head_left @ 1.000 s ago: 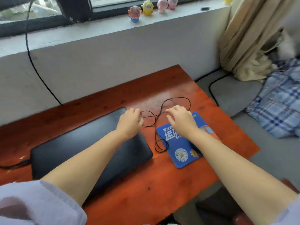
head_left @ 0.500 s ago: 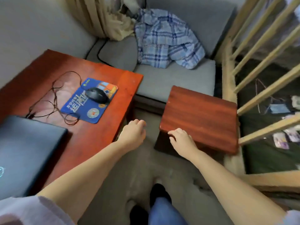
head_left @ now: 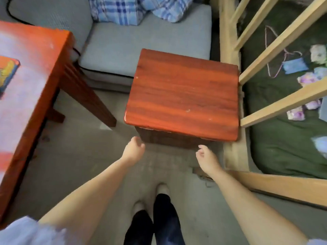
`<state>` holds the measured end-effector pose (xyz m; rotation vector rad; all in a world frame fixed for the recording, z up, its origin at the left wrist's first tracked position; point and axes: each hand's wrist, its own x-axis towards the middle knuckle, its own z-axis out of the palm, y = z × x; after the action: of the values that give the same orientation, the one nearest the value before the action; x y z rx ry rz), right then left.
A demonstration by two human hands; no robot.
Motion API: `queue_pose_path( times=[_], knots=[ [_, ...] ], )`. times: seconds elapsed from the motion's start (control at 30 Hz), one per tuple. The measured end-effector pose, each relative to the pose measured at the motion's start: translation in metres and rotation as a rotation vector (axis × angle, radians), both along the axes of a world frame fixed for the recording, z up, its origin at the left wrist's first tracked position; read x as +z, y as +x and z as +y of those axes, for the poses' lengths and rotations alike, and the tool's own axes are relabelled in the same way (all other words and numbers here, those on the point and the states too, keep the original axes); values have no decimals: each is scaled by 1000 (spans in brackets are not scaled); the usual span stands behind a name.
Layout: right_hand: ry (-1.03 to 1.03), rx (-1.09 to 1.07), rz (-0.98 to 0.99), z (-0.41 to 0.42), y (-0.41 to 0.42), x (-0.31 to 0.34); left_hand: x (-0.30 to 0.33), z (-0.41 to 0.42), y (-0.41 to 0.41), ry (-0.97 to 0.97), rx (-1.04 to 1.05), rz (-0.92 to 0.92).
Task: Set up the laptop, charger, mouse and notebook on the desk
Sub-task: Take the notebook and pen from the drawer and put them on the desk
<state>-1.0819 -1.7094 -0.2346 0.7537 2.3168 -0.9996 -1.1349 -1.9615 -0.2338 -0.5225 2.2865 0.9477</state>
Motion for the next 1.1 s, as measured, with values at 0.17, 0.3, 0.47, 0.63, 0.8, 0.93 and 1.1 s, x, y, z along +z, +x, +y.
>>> queue_pose_path(
  times=[0.17,0.3,0.47,0.63,0.8,0.93,1.1],
  knots=[
    [-8,-506,43,28,-41,-61,-54,16,-38,106,190,212],
    [93,-735,234,40,-48,-86,-83,20,-48,231,398,332],
    [83,-800,246,45,-41,-99,-99,7,-49,228,373,374],
    [-7,-827,390,47,-36,-104,-107,-6,-52,89,251,443],
    [-57,-815,370,34,-2,-97,-109,-25,-30,5,146,422],
    [-495,-1045,377,12,12,-82,-97,-26,-15,128,248,313],
    [-968,-1258,288,-5,-9,-62,-71,-2,-17,725,846,-9]
  ],
)
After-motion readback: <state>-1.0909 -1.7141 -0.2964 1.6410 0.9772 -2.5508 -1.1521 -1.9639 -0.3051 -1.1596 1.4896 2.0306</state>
